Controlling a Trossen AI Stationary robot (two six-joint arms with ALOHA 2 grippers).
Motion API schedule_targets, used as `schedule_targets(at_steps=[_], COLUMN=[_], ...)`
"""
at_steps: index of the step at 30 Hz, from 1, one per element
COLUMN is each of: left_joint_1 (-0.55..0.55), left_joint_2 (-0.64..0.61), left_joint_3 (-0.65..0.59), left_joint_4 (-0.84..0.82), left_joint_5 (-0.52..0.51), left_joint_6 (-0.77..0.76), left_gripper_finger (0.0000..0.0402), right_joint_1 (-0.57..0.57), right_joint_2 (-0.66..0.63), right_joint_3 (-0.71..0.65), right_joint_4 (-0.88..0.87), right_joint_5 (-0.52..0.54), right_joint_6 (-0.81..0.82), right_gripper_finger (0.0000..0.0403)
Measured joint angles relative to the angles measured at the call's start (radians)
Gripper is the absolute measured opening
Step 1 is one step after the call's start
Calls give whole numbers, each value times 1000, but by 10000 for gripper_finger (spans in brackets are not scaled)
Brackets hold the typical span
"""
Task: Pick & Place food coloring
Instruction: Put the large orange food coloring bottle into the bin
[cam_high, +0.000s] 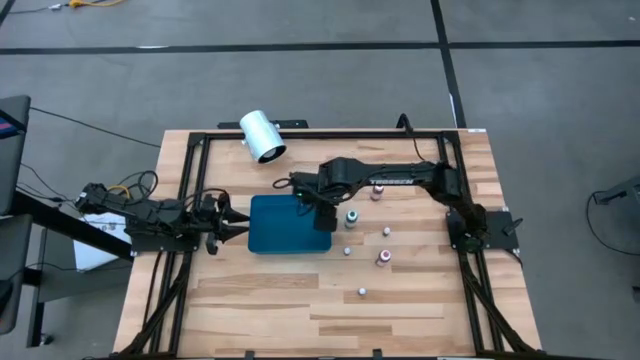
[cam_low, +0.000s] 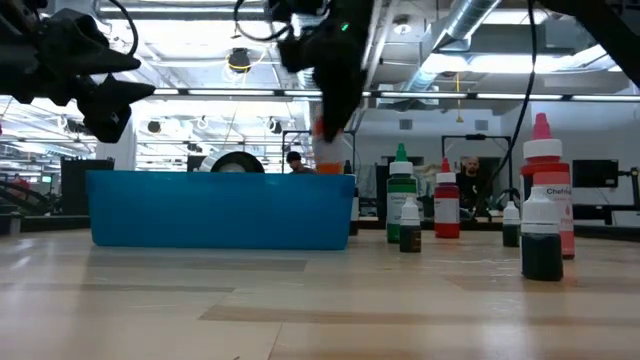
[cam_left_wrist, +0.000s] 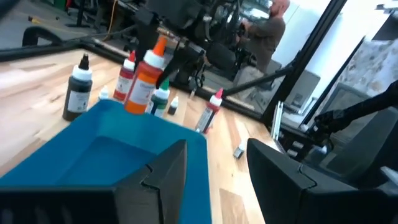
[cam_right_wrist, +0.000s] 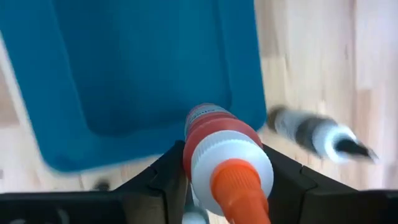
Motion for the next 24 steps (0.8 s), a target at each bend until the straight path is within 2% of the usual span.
schedule_targets(at_steps=[10,24], left_joint_1=[0,0], left_joint_2=[30,36], left_joint_3=[0,0], left_joint_4=[-1,0], left_joint_5=[0,0], left_joint_6=[75,80], left_gripper_finger=[160,160], right_joint_1=[2,1], right_joint_2=[51,66], right_joint_3=[-1,-1], right_joint_4=[27,49], right_joint_5=[0,1], right_joint_6=[-4,-28], right_gripper_finger=[164,156])
